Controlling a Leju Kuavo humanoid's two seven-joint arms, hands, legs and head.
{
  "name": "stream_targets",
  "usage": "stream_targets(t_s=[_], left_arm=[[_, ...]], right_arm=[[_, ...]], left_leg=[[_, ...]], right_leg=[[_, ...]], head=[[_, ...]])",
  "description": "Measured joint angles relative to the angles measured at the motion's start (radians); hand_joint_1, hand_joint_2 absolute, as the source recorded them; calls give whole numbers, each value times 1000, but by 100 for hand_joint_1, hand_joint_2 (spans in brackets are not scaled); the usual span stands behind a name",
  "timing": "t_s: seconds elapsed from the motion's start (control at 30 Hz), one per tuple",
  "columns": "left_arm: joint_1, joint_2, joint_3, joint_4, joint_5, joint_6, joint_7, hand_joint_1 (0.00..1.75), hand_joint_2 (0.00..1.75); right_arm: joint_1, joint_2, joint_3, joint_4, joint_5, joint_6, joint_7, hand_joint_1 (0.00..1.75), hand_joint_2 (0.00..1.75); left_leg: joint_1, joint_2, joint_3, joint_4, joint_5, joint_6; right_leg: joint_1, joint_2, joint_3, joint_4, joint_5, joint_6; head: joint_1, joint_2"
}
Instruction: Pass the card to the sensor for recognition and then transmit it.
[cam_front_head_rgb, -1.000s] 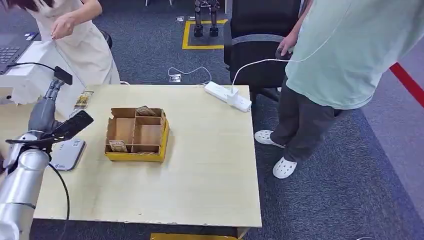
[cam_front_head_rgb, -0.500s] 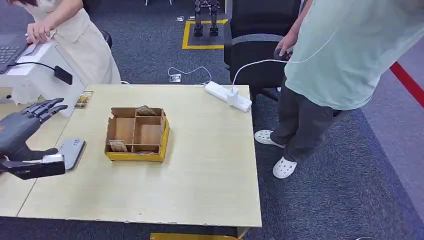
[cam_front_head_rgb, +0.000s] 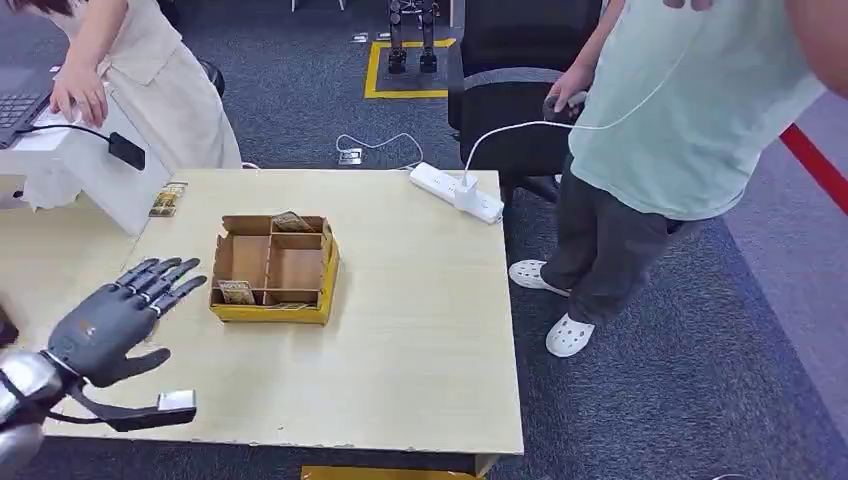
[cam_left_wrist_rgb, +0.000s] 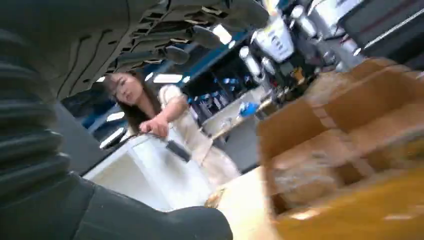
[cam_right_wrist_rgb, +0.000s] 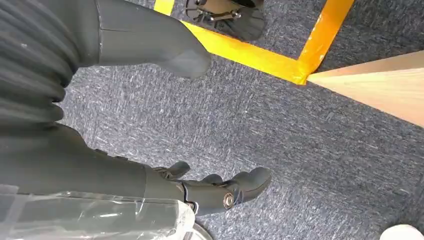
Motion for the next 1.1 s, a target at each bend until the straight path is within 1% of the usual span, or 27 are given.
stream_targets(t_s=[0.03,0.1,0.17,0.3,0.4,0.47,0.53,0.73,0.87,0.97,1.1], left_arm=[[0,-28,-34,4,-36,17,15,0,175],[-2,-77,-90,18,-58,33,42,0,175],[-9,-120,-125,38,-85,55,70,0,175],[-25,-234,-176,88,-188,124,173,0,175],[-25,-309,-209,121,-212,140,203,0,175],[-25,-353,-223,141,-216,151,211,0,175],[-25,-389,-230,155,-232,171,237,0,175],[-43,-476,-232,193,-302,208,320,0,175],[-56,-528,-226,221,-354,218,371,0,175],[-65,-556,-219,243,-381,221,398,0,175],[-76,-580,-206,263,-414,227,417,0,175]], right_arm=[[0,0,0,0,0,-1,0,0,175],[-1,0,0,-2,2,-2,3,0,175],[-1,0,0,-4,2,-5,8,0,175],[0,0,-3,-4,-8,-13,8,0,175],[3,0,-9,-4,-10,-15,8,0,175],[6,0,-11,-4,-10,-19,8,0,175],[9,0,-16,-4,-10,-24,8,0,175],[15,0,-21,-4,-10,-30,6,0,175],[18,0,-25,-4,-10,-31,6,0,175],[18,0,-26,-4,-9,-31,6,0,175],[19,0,-29,-4,-7,-31,5,0,175]], left_leg=[[0,0,0,0,0,0],[0,0,0,0,0,0],[0,-1,0,0,0,0],[0,-1,0,0,0,0],[0,-1,0,0,0,0],[0,-2,0,0,0,0],[0,-2,0,0,0,0],[0,-2,0,0,0,0],[0,-2,0,0,0,0],[0,-2,0,0,0,0],[0,-2,0,0,0,0]], right_leg=[[0,-1,0,0,0,0],[0,-1,0,0,0,0],[0,-1,0,-1,0,0],[0,-2,1,-1,0,0],[0,-2,1,-1,0,0],[0,-2,0,-1,0,0],[0,-2,0,-1,0,0],[0,-2,0,-1,0,0],[0,-2,0,-1,0,0],[0,-2,0,-1,0,0],[0,-2,0,-1,0,0]], head=[[2,0],[3,0],[3,0],[2,0],[2,0],[1,0],[2,0],[2,0],[2,0],[2,0],[2,0]])
